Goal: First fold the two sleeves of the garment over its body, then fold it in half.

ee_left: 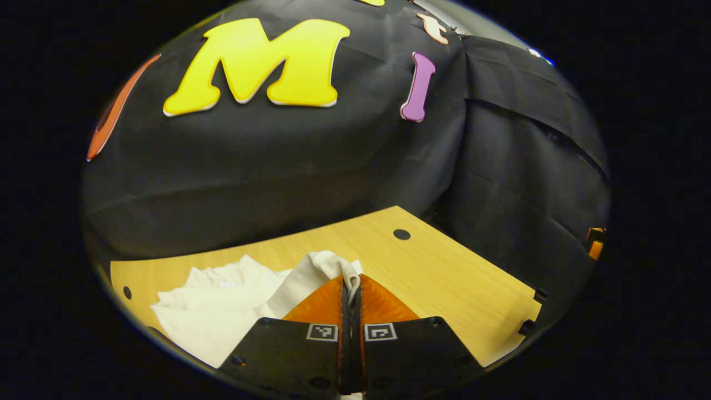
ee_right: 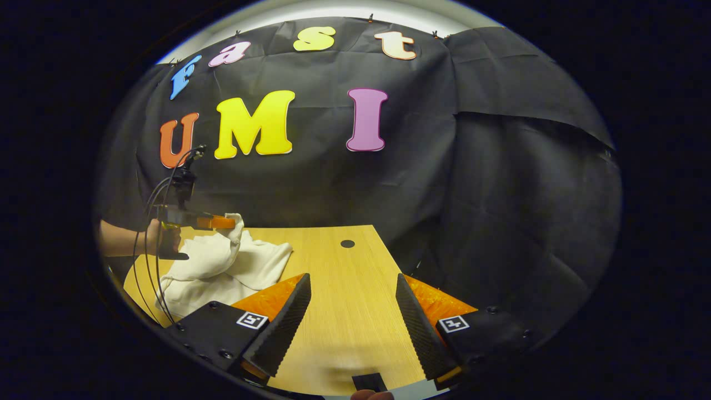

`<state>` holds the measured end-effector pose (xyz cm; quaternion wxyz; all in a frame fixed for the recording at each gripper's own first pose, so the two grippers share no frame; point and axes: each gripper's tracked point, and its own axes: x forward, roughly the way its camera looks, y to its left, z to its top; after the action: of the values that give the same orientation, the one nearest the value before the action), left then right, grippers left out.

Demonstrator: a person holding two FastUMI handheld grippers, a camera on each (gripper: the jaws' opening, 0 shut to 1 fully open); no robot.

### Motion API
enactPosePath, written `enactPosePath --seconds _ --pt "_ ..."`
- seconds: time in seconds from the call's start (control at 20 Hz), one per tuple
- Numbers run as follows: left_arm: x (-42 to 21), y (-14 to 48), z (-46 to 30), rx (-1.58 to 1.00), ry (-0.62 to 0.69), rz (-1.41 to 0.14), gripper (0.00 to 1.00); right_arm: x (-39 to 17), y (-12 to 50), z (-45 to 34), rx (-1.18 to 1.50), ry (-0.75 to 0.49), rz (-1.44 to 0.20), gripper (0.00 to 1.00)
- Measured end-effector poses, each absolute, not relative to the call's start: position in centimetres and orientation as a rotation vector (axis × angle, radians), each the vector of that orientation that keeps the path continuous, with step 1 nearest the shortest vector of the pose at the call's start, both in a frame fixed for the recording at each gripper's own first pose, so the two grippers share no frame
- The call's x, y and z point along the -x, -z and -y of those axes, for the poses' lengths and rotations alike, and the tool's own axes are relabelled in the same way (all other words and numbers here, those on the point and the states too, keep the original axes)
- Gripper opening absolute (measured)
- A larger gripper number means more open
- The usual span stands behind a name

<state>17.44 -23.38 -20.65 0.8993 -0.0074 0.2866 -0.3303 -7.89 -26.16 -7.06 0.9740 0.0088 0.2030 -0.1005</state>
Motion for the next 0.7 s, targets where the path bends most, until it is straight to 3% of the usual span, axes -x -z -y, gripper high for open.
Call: enactPosePath --seconds 0.25,0.3,0.5,0.55,0.6,0.65,0.7 --pt "-18.8 26.1 26.1 0.047 0.654 -0.65 0.04 9.8 8.3 27.2 -0.03 0.261 -0.474 0.95" --pt "-19.1 27.2 26.4 0.054 0.643 -0.66 0.05 10.0 8.6 27.1 -0.034 0.266 -0.487 0.99" --pt "-19.5 28.8 26.3 0.084 0.615 -0.692 0.2 10.2 8.6 26.4 -0.009 0.257 -0.504 0.95" --pt "-19.4 28.5 26.3 0.091 0.617 -0.693 0.5 9.9 8.5 26.2 0.001 0.249 -0.5 0.95" --pt "-19.2 27.7 25.8 0.101 0.613 -0.681 0.46 9.5 8.2 25.8 0.006 0.239 -0.493 0.95" --pt "-19.1 26.7 25.3 0.109 0.607 -0.661 0.77 9.1 8.0 25.3 0.004 0.222 -0.486 0.95" --pt "-19.1 25.5 24.4 0.108 0.592 -0.64 0.85 8.6 7.9 24.7 0.003 0.207 -0.48 0.96"
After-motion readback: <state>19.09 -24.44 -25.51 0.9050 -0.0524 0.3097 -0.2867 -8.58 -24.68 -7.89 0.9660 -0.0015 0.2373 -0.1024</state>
